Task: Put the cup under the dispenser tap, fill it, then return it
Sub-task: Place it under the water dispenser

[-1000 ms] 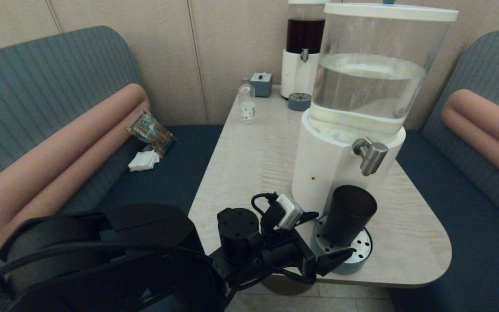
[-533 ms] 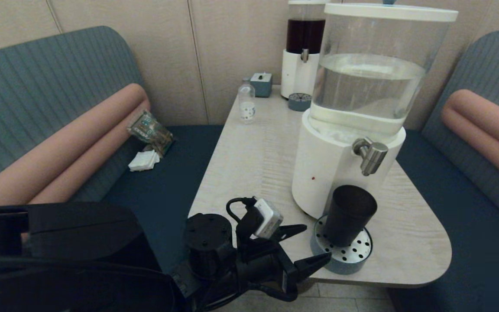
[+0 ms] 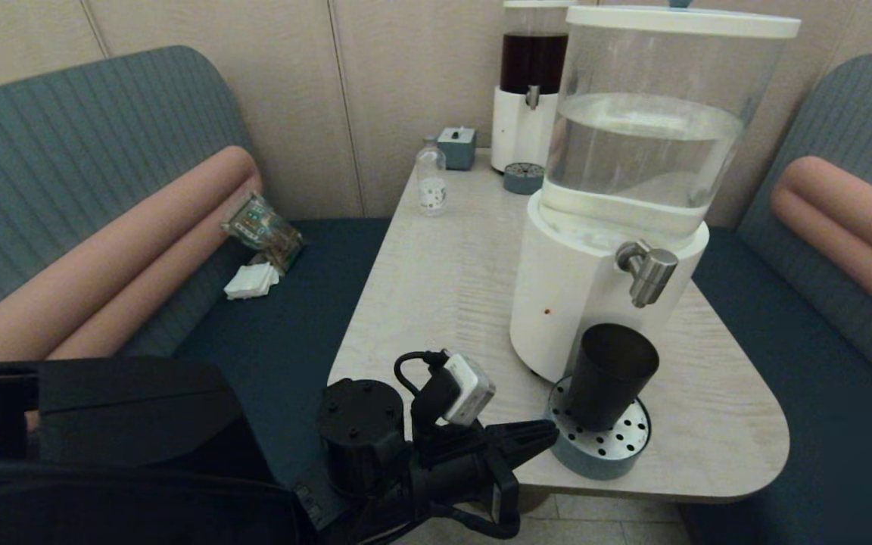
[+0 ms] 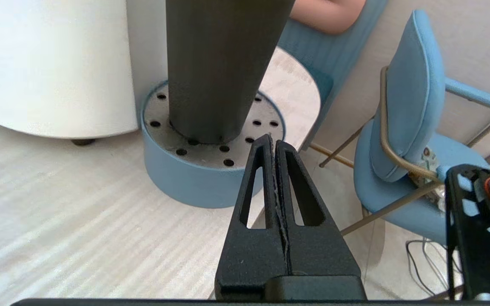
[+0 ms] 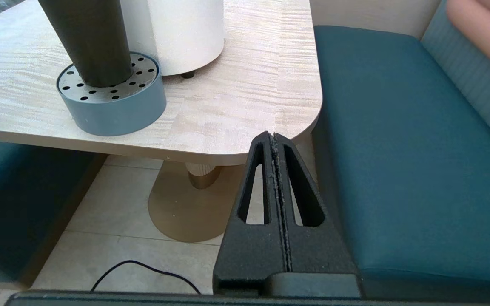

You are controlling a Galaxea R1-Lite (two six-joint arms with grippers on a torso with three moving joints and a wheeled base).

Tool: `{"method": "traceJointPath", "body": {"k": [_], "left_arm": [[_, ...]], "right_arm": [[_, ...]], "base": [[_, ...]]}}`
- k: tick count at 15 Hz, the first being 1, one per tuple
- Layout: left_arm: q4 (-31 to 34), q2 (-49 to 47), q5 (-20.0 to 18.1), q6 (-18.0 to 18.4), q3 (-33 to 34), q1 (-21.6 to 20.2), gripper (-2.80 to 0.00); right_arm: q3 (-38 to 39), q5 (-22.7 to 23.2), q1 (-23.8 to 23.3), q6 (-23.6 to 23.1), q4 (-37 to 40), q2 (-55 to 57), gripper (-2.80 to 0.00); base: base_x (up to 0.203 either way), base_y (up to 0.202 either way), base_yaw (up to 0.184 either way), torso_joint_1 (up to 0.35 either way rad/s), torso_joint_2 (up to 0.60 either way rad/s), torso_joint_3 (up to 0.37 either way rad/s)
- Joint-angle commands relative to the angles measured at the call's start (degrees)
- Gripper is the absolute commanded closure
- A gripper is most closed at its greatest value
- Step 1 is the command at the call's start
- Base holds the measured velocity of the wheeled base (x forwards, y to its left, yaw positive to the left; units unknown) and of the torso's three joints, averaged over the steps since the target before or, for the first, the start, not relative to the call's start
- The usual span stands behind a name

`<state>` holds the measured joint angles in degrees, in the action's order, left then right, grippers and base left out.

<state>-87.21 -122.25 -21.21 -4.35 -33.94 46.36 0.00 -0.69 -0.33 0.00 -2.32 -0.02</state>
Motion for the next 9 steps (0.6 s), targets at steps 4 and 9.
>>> {"method": "traceJointPath", "body": {"k": [4,9], "left_arm": [[-0.5,-7.8,-0.2,0.0,-7.4,0.0,0.0],[-0.5,-12.1,-0.2,-0.1,-13.7,0.0,0.0]], "right_arm": [[0.9,0.0,0.0,0.0,-0.1,0.0,0.0],[0.8,0.0,0.0,0.0,-0.1,0.0,0.0]], "base": [[0.0,0.0,0.0,0.0,0.0,0.0],[0.0,0.0,0.0,0.0,0.0,0.0]]}}
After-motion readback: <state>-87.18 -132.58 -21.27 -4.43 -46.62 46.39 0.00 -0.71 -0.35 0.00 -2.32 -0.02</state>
